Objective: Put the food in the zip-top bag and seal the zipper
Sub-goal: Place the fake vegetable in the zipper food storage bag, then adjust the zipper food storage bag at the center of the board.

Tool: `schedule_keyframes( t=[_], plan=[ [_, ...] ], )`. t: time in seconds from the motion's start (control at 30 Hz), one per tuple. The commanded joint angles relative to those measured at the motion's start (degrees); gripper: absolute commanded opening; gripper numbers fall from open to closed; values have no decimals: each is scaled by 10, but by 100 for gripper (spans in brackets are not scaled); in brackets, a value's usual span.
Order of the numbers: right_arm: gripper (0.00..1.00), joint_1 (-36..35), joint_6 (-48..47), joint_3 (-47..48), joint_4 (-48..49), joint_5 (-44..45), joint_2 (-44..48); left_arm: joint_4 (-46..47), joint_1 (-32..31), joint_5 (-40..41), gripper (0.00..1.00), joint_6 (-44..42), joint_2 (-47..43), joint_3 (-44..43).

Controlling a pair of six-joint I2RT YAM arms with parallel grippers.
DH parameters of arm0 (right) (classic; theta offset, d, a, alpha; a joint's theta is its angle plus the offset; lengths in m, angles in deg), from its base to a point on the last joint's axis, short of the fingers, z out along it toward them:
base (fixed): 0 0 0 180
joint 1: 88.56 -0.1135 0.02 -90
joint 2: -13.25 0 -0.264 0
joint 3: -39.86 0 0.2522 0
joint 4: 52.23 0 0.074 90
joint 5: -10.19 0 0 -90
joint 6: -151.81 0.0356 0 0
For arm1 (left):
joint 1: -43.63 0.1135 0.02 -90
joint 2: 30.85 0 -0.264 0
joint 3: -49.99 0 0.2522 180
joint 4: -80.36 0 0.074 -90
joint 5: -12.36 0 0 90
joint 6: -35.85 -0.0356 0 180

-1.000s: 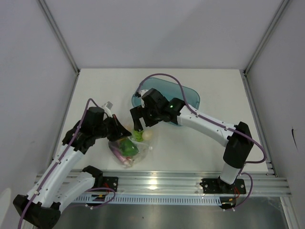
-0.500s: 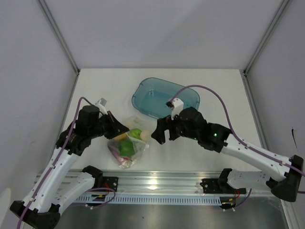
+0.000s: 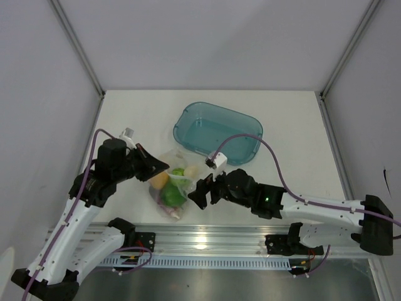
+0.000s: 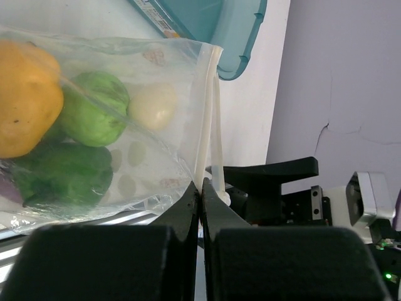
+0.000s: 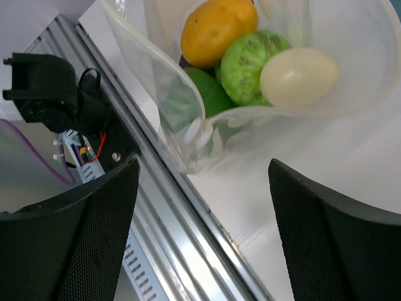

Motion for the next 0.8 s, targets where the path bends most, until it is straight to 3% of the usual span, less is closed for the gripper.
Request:
schedule_keyframes(
  t=[0.0,0.17,0.33,0.47,0.57,0.73,0.77],
  plan=[
    [85,-6,-19,12,114,41,-41,28,4,-11,1,19,-8,-1],
    [84,-6,-4,37,142,29,-96,35,4,-14,1,25,-13,8],
    [76,-8,21,18,191,76,-123,43,4,-23,1,22,-11,6],
    [63,-8,-4,21,199,79,-135,44,4,-24,1,17,-9,7],
    [60,-9,-25,22,192,73,-128,39,4,-3,1,4,-10,10],
    [28,0,-52,28,165,87,-115,39,4,19,1,-14,5,19],
    [16,4,-55,31,161,86,-116,44,4,15,1,-13,9,22]
  ],
)
